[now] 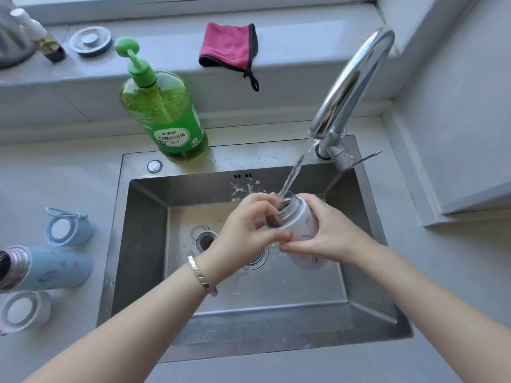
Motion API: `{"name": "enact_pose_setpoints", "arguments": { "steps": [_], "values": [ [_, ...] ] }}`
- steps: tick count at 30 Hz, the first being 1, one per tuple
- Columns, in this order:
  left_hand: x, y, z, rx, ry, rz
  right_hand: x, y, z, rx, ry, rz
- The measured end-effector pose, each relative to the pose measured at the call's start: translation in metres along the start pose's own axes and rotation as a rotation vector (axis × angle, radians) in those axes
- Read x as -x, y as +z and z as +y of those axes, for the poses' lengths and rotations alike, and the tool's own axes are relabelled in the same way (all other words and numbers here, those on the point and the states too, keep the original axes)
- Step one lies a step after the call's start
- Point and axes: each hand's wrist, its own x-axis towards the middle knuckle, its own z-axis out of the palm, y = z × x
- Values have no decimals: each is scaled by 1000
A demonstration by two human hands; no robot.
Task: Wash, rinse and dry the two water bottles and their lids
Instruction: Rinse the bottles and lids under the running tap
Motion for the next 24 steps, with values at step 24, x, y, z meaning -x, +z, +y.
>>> {"name": "enact_pose_setpoints", "arguments": {
  "steps": [24],
  "values": [
    [87, -64, -57, -66, -442, 218, -14, 59, 0, -195, 70, 414]
  ]
}}
